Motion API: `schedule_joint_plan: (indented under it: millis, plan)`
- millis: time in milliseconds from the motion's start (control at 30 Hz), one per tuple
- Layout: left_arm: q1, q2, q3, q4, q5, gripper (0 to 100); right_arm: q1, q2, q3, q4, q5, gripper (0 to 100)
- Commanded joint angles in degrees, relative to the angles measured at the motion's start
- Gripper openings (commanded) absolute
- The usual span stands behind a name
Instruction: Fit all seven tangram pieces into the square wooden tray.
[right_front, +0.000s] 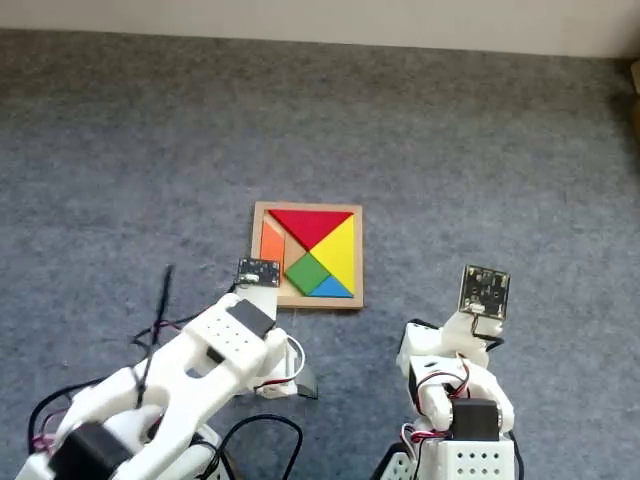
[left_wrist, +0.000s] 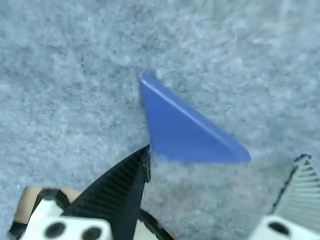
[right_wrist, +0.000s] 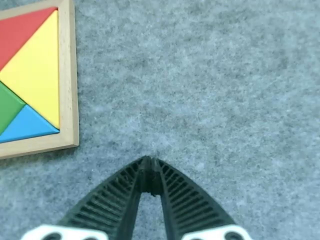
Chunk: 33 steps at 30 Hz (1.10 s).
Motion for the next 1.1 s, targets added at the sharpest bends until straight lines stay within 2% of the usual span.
schedule_joint_plan:
  millis: [0, 67, 267, 500, 633, 800, 1067]
  plan:
    - [-0.92, 10.59, -2.51, -3.43, 0.35, 40, 0.84, 0.04, 5.67, -1.19, 0.44, 0.9]
    - [-0.92, 14.64, -6.11, -1.32, 1.14, 39, 0.84, 0.04, 5.67, -1.19, 0.44, 0.9]
    - [-0.92, 19.65, -12.00, -0.09, 9.41, 39, 0.84, 0.04, 5.67, -1.19, 0.44, 0.9]
    - [-4.09, 19.91, -15.16, -0.35, 11.34, 38, 0.84, 0.04, 5.67, -1.19, 0.44, 0.9]
    - [-7.78, 20.18, -15.60, -0.44, 10.55, 27, 0.84, 0.04, 5.67, -1.19, 0.44, 0.9]
    - [-8.22, 20.18, -15.08, -0.44, 8.35, 14, 0.84, 0.04, 5.67, -1.19, 0.44, 0.9]
    - [-11.82, 19.56, -15.43, -0.26, 8.18, 8, 0.84, 0.04, 5.67, -1.19, 0.44, 0.9]
